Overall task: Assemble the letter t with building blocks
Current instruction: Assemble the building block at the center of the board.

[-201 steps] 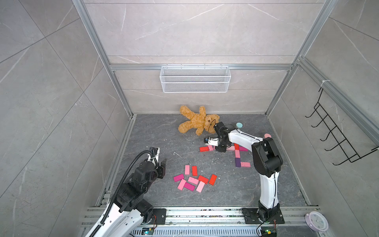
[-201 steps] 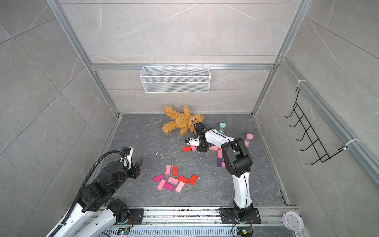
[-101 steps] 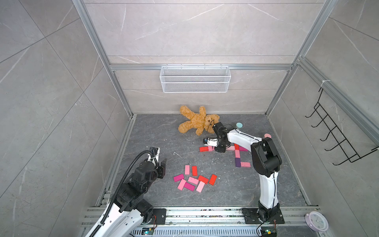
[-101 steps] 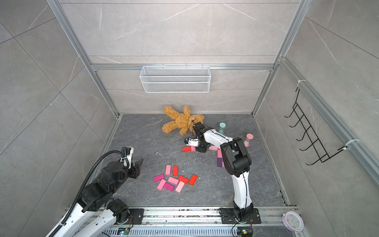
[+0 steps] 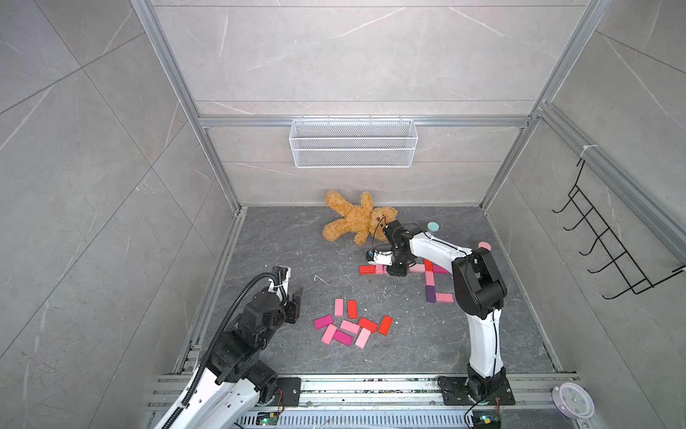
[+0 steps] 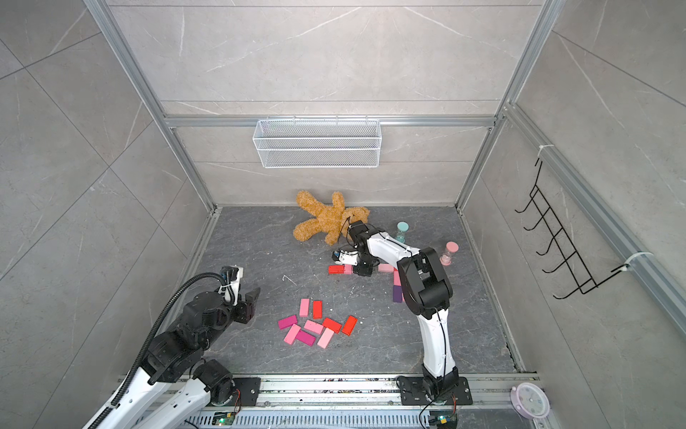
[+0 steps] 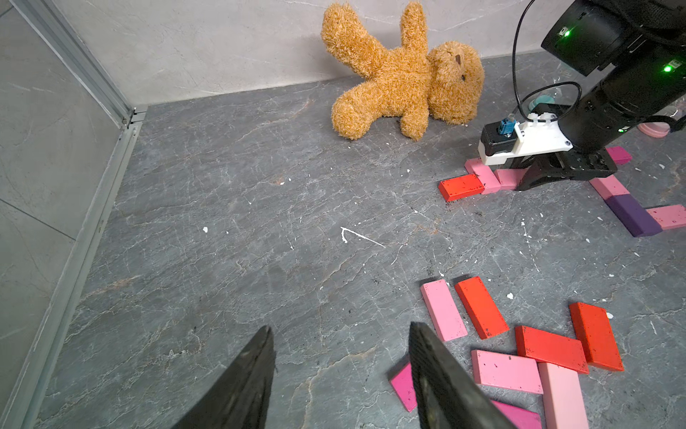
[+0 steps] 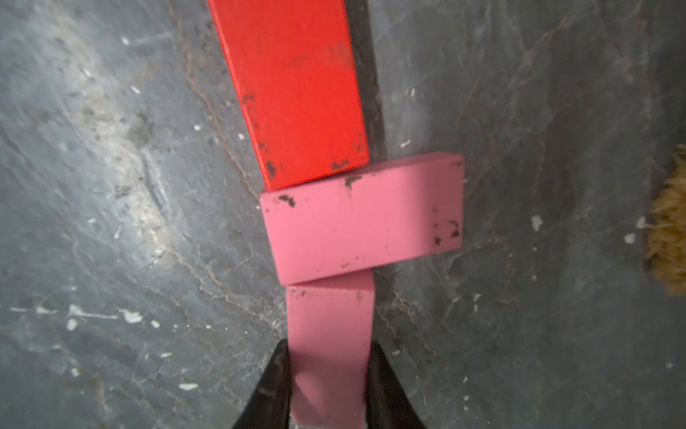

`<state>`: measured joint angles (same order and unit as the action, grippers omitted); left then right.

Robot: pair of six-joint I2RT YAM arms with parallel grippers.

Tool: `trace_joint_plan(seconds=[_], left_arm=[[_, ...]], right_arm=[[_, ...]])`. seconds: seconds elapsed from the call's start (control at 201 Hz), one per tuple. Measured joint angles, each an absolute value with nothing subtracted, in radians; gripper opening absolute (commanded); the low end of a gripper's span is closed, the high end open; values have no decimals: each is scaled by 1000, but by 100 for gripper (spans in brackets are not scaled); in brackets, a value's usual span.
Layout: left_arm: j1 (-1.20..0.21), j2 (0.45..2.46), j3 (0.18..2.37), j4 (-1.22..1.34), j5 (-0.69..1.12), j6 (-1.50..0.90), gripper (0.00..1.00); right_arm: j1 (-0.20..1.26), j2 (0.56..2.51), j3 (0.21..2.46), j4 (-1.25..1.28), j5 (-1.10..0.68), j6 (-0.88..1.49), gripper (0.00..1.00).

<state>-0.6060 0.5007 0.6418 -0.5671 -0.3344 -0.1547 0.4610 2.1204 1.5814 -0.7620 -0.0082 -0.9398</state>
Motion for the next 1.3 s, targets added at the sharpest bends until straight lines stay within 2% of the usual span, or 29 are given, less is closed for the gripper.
trace_joint_plan(seconds=[0.164, 0.344, 0.772, 1.051, 1.305], left_arm=[[-606, 501, 642, -566, -331, -151, 60], [-606, 501, 642, -556, -330, -149, 60], [-606, 503, 642, -548, -313, -142, 60], [-606, 513, 642, -545, -305, -138, 60], [-606, 514, 642, -545, -305, -138, 60]], right_arm=[[462, 2136, 1605, -785, -8, -940, 9], [462, 2154, 1634, -812, -7, -940, 29], [467, 2171, 1657, -831, 6, -940, 32], [473, 2182, 1661, -822, 25, -940, 39], [479, 2184, 1663, -822, 38, -940, 38]])
